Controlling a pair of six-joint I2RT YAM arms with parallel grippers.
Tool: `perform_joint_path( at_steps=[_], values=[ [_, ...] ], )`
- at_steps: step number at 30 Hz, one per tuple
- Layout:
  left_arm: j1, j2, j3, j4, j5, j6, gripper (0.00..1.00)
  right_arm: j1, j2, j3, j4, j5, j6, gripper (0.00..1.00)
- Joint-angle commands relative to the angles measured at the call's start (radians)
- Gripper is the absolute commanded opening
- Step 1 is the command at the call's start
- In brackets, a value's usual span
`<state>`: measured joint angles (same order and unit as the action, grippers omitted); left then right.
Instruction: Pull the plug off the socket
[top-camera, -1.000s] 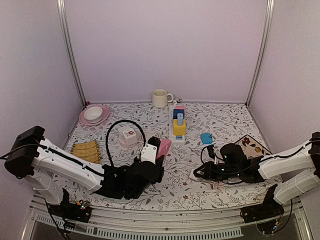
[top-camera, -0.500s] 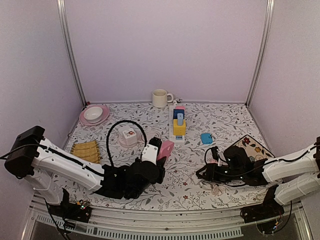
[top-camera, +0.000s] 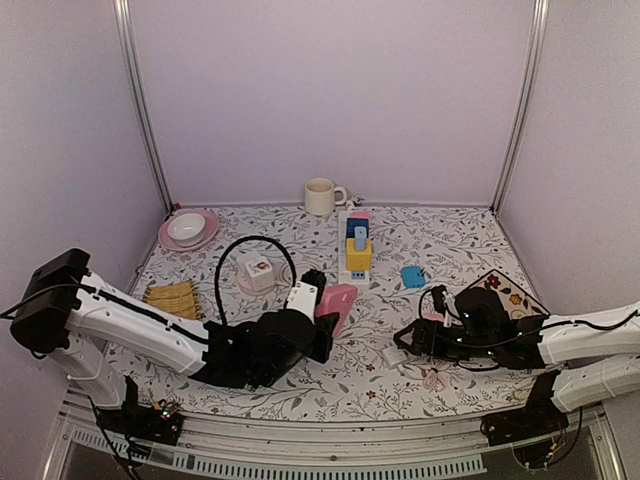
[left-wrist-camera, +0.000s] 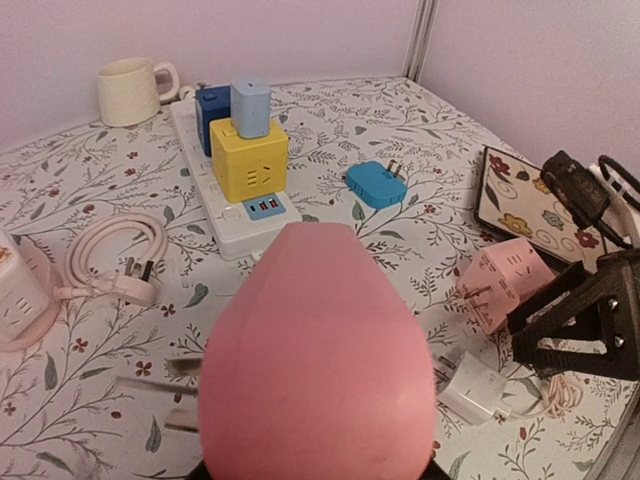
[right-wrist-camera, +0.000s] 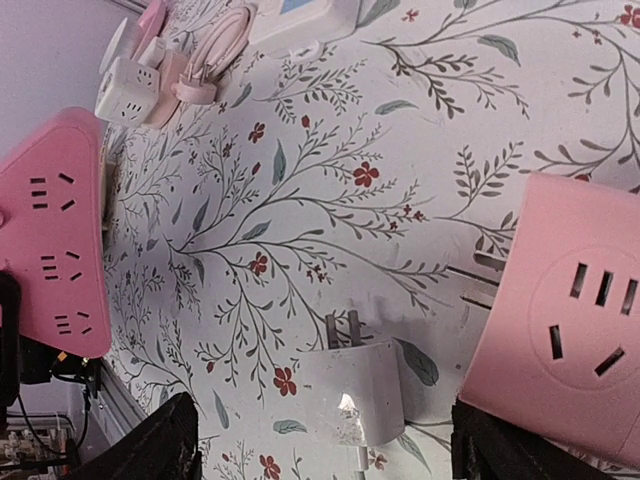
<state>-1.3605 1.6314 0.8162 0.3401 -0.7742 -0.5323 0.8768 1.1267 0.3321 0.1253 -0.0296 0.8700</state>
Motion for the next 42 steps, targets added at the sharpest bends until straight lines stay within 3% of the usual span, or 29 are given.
perform_joint_path(
  at_steps=[1,6,13,22,30,42],
  values=[
    [0.041,0.027,0.018,0.042,0.118,-0.017,0.0,0.002,-0.06,0.048,-0.075,0.064,-0.027,0.92],
    [0.08,0.077,0.067,0.017,0.244,-0.037,0.0,0.003,-0.127,0.075,-0.135,0.104,-0.041,1.0],
    [0.106,0.159,0.168,-0.057,0.374,-0.039,0.0,0.002,-0.202,0.106,-0.202,0.152,-0.057,0.99],
    [0.142,0.343,0.414,-0.226,0.494,-0.046,0.0,0.003,-0.254,0.11,-0.239,0.16,-0.058,0.99],
    [0.226,0.47,0.526,-0.23,0.612,-0.038,0.0,0.003,-0.29,0.112,-0.275,0.176,-0.06,0.99],
    [0.21,0.644,0.654,-0.16,0.832,-0.133,0.0,0.003,-0.296,0.121,-0.278,0.171,-0.06,0.99]
  ],
)
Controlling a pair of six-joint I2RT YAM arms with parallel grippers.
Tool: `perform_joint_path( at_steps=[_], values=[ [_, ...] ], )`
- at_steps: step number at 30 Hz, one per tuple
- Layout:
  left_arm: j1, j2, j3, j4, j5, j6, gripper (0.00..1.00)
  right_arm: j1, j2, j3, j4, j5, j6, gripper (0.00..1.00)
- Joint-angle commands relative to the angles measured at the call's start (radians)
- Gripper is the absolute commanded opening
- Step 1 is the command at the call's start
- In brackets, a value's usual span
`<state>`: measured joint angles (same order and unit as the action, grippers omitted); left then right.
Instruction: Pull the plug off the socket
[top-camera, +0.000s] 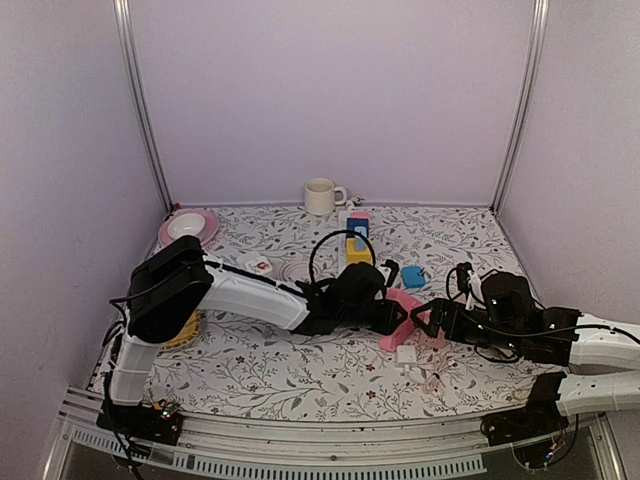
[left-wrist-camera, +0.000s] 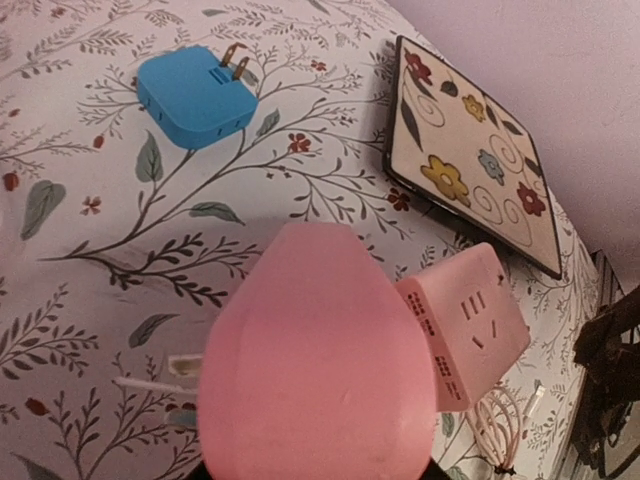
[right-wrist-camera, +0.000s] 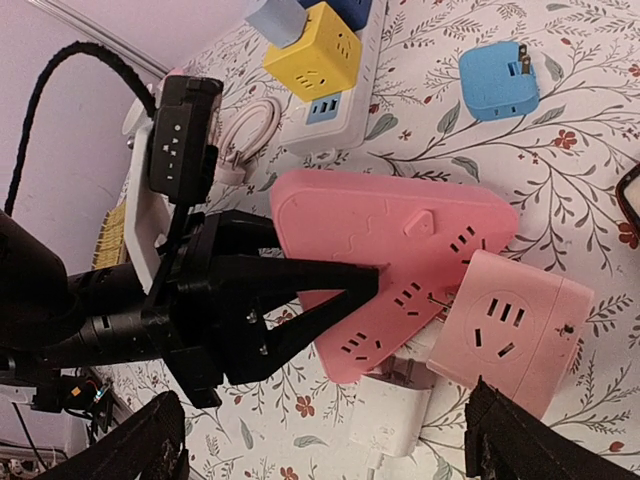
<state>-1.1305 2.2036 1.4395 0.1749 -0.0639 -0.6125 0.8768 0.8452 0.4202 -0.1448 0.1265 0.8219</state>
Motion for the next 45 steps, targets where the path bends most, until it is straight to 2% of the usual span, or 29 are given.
perform_joint_path(
  at_steps=[1,4,5,11,17,20,27,37,45],
  values=[
    [-0.03,0.089,0.043,0.006,0.131,-0.056,0.0,0.002,-0.017,0.032,-0.009,0.014,-0.013,0.99],
    [-0.049,0.106,0.063,0.005,0.138,-0.065,0.01,0.003,-0.022,0.033,-0.014,0.017,-0.015,0.99],
    [-0.051,0.104,0.06,0.005,0.129,-0.068,0.04,0.003,-0.024,0.032,-0.017,0.019,-0.015,0.99],
    [-0.054,0.018,-0.037,0.033,0.057,-0.073,0.3,0.002,-0.029,0.034,-0.021,0.018,-0.014,0.99],
    [-0.055,-0.082,-0.143,0.075,0.001,-0.066,0.63,0.002,-0.023,0.038,-0.02,0.02,-0.015,0.99],
    [-0.058,-0.105,-0.158,0.072,-0.017,-0.052,0.74,0.003,-0.021,0.039,-0.021,0.019,-0.015,0.99],
    [-0.064,-0.162,-0.198,0.062,-0.087,-0.033,0.86,0.002,-0.019,0.042,-0.024,0.023,-0.016,0.99],
    [-0.051,-0.3,-0.251,0.006,-0.231,0.014,0.89,0.002,-0.006,0.063,-0.04,0.031,-0.029,0.99],
    [0.036,-0.346,-0.205,-0.122,-0.337,0.071,0.89,0.002,-0.009,0.072,-0.049,0.038,-0.036,0.99]
  ],
)
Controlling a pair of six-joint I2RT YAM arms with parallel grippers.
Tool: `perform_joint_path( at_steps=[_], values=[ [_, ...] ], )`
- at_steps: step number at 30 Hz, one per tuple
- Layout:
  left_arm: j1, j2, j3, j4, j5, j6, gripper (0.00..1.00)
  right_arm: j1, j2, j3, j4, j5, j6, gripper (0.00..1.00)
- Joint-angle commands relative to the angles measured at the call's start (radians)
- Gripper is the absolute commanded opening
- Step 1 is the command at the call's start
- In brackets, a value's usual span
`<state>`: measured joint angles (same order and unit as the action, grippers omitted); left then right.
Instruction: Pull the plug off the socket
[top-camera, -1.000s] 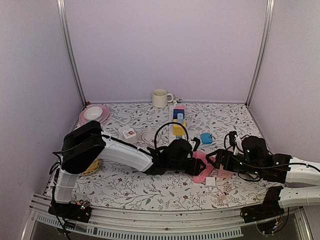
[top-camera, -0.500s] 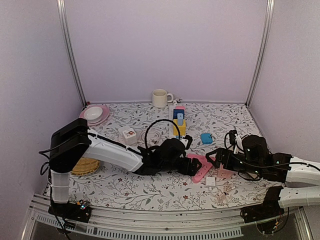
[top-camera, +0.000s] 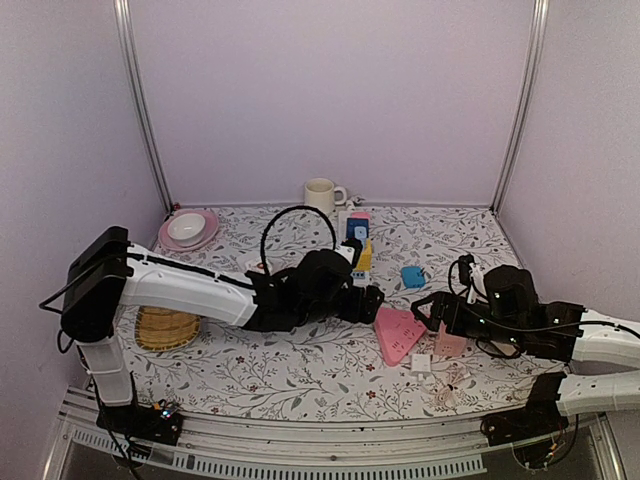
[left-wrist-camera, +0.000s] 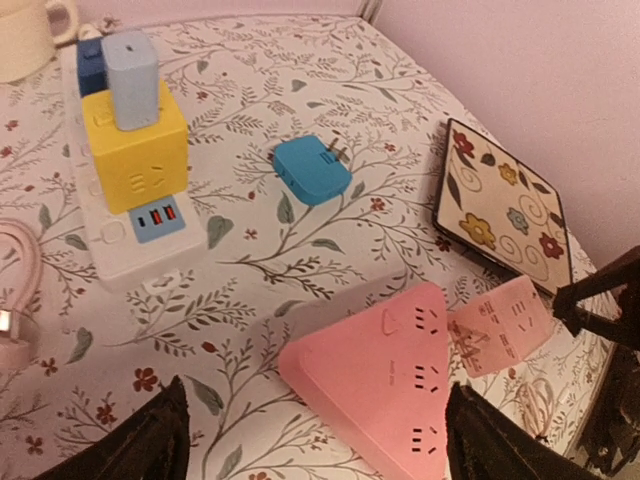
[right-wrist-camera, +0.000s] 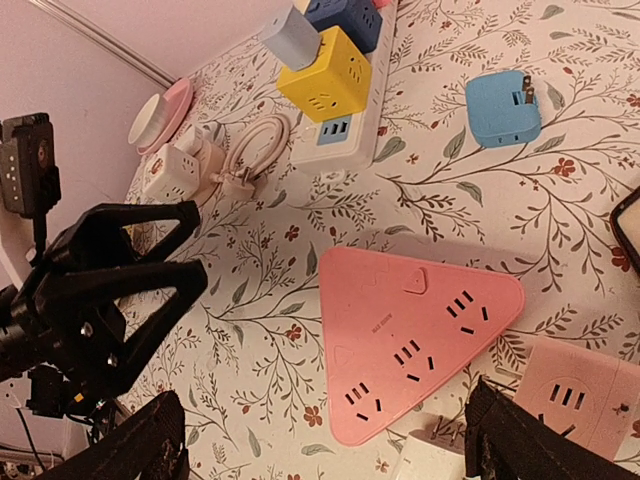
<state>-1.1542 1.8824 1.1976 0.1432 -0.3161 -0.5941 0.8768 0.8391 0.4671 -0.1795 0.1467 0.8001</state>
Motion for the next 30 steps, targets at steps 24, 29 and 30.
perform_joint_path(
  at_steps=[24,29,30],
  values=[
    [0.359,-0.098,-0.024,-0.264,-0.224,0.089,0.9,0.003,-0.05,-0.02,-0.034,0.028,-0.001,0.99],
    [0.405,-0.143,-0.096,-0.283,-0.284,0.073,0.9,0.002,-0.036,-0.023,-0.013,0.019,0.003,0.99],
    [0.405,-0.145,-0.104,-0.283,-0.302,0.073,0.9,0.002,-0.032,-0.023,-0.006,0.016,0.004,0.99]
  ],
)
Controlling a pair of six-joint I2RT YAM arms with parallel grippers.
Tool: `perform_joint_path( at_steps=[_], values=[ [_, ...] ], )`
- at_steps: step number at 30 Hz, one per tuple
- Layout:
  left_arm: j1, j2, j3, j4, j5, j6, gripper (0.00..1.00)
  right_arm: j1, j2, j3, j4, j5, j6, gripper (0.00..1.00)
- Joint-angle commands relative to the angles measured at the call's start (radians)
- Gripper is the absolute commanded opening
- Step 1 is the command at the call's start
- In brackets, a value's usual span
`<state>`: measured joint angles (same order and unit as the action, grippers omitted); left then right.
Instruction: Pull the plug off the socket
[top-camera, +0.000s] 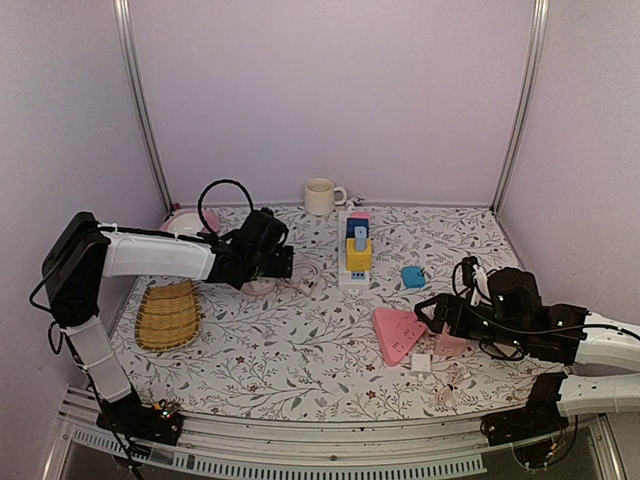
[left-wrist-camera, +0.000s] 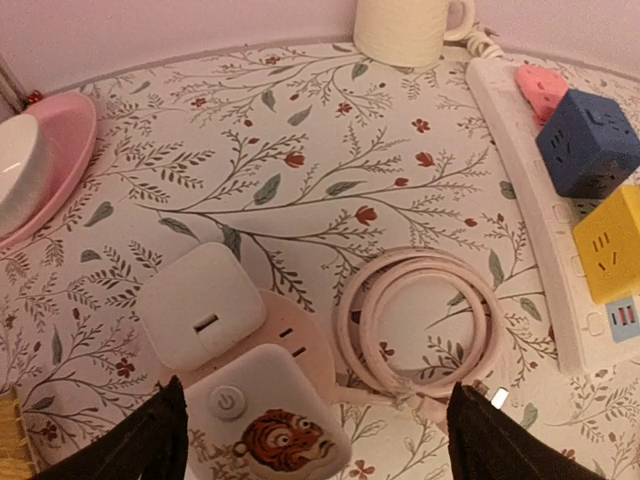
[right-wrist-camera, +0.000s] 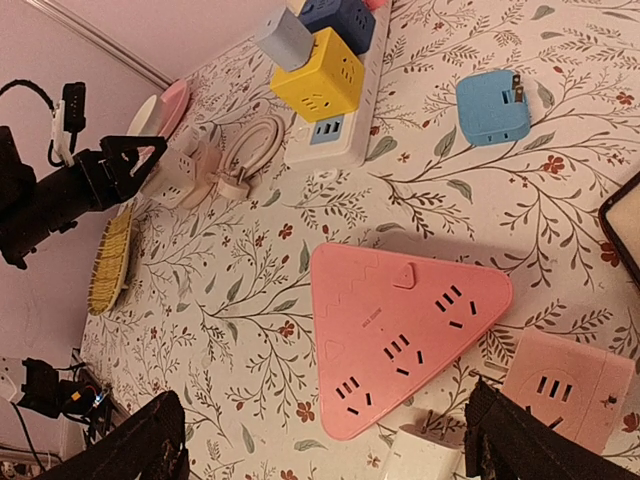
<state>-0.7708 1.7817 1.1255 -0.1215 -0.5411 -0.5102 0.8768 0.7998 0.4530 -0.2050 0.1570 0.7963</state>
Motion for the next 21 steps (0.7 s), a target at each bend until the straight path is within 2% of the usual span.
perform_joint_path(
  at_steps=[1,6,11,16,21],
  values=[
    [0.024,-0.043,-0.036,-0.018,-0.091,-0.013,0.9,0.002,0.016,-0.01,0.028,0.003,0.007,0.99],
    [0.036,0.005,-0.013,-0.043,-0.112,-0.054,0.9,0.002,0.045,-0.014,0.063,-0.018,0.012,0.99],
    [0.041,0.062,0.032,-0.121,-0.157,-0.191,0.9,0.002,0.047,-0.037,0.088,-0.033,0.018,0.99],
    [0.041,0.083,0.031,-0.11,-0.152,-0.295,0.9,0.002,0.045,-0.051,0.092,-0.04,0.024,0.99],
    [0.041,0.086,0.024,-0.102,-0.163,-0.338,0.87,0.003,0.034,-0.062,0.094,-0.04,0.027,0.99]
  ],
)
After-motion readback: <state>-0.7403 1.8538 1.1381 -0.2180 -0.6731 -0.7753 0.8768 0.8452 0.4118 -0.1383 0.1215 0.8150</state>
